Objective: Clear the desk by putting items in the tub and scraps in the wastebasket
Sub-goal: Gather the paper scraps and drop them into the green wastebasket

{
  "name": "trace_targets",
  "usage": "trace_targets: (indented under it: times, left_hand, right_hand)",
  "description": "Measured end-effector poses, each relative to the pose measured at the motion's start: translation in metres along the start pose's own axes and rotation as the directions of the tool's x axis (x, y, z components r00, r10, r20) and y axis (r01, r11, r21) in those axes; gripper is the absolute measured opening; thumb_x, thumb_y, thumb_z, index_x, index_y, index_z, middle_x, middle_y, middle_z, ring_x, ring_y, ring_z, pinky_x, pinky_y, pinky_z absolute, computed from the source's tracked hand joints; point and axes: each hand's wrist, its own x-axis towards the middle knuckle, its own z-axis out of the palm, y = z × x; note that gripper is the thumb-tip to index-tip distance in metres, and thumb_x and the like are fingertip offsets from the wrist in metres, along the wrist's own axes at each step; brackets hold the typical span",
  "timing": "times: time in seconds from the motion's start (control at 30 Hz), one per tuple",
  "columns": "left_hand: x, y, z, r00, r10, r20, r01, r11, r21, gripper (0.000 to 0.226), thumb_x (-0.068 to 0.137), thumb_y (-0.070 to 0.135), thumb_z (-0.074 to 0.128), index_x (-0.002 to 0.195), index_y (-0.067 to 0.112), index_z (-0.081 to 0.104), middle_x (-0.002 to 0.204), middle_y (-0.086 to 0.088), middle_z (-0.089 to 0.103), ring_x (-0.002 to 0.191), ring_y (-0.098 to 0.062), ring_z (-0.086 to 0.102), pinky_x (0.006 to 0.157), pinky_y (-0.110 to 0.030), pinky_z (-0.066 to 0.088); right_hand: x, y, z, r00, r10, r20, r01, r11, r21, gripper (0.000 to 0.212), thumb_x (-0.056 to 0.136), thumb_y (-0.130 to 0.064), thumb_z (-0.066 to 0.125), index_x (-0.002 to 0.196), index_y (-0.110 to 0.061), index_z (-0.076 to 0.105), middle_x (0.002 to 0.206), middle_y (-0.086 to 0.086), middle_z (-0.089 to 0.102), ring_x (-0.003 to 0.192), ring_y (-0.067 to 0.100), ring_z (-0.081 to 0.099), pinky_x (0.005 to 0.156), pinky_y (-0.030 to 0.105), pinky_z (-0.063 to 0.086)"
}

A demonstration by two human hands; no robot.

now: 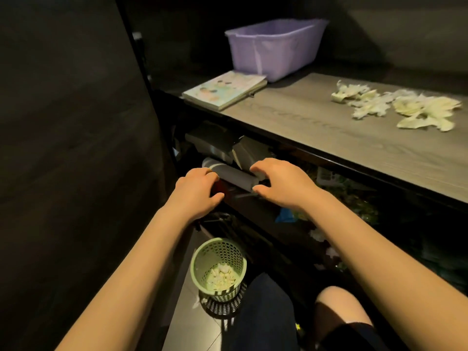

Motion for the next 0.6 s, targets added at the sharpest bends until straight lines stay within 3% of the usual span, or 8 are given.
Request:
trace_targets:
  times: [0.13, 0.27, 0.6]
  left_hand:
    - [0.009, 0.024, -0.037, 0.985, 0.079, -0.156, -0.087, 0.995, -0.043, 0.042, 0.087, 0.037, 0.057, 0.124, 0.016, 0.054, 0.135, -0.003, 0.049, 0.128, -0.024, 0.042, 0.099, -0.040, 0.042]
    - [0.025, 0.059, -0.067, 0.958, 0.137, -0.253, -0.153, 0.987, -0.046, 0.044, 0.088, 0.035, 0.057, 0.128, 0.015, 0.052, 0.136, -0.003, 0.049, 0.129, -0.023, 0.040, 0.103, -0.039, 0.039]
    - [0.095, 0.151, -0.080, 0.939, 0.266, -0.216, -0.295, 0.948, -0.116, 0.043, 0.089, 0.033, 0.056, 0.128, 0.015, 0.051, 0.135, -0.004, 0.049, 0.127, -0.021, 0.042, 0.105, -0.038, 0.038]
  right_hand:
    - [-0.017, -0.002, -0.048, 0.987, -0.039, -0.154, 0.033, 0.999, -0.043, 0.037, 0.089, -0.032, 0.056, 0.125, -0.022, 0.053, 0.126, 0.001, 0.057, 0.110, 0.023, 0.055, 0.087, 0.039, 0.049]
    - [-0.029, 0.012, -0.087, 0.962, -0.011, -0.273, -0.009, 0.998, -0.069, 0.036, 0.090, -0.031, 0.056, 0.125, -0.024, 0.053, 0.126, -0.003, 0.056, 0.108, 0.018, 0.056, 0.081, 0.033, 0.046]
    - [-0.058, 0.110, -0.139, 0.927, 0.225, -0.301, -0.264, 0.960, -0.097, 0.035, 0.092, -0.031, 0.052, 0.125, -0.023, 0.053, 0.127, -0.001, 0.056, 0.111, 0.019, 0.054, 0.085, 0.035, 0.048]
